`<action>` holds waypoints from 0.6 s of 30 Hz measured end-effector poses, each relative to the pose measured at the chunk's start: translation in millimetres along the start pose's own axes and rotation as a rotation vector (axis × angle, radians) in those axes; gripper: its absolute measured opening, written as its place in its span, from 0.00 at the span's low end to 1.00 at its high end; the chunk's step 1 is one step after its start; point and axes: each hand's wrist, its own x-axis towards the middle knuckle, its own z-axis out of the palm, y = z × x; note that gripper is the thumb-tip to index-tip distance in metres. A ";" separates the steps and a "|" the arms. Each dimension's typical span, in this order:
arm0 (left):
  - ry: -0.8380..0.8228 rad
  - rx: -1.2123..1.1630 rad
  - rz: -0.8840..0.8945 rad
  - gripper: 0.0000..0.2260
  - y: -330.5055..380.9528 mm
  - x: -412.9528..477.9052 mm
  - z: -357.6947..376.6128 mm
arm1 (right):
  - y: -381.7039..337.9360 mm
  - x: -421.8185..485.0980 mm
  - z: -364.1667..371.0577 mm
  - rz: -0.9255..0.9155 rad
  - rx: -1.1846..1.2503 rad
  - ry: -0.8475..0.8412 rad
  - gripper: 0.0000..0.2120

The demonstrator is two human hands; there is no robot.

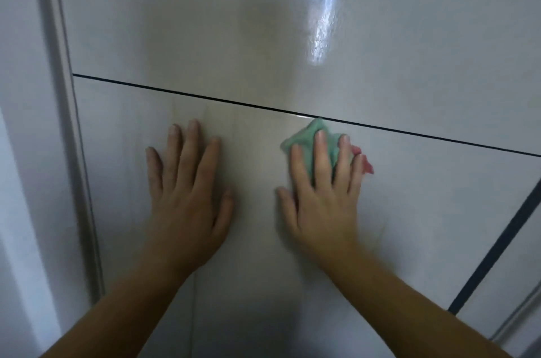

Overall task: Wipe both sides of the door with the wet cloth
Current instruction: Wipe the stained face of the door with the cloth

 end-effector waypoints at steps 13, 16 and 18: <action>0.126 -0.085 -0.472 0.33 -19.7 -57.9 14.0 | 36.2 24.0 -12.3 -0.618 -0.139 -0.122 0.30; 0.111 -0.098 -0.511 0.34 -19.9 -70.2 16.3 | 20.0 42.8 -18.8 -0.672 -0.159 -0.123 0.30; 0.110 -0.120 -0.565 0.35 -21.0 -74.4 16.1 | -25.9 82.4 -13.6 -0.707 -0.150 -0.094 0.29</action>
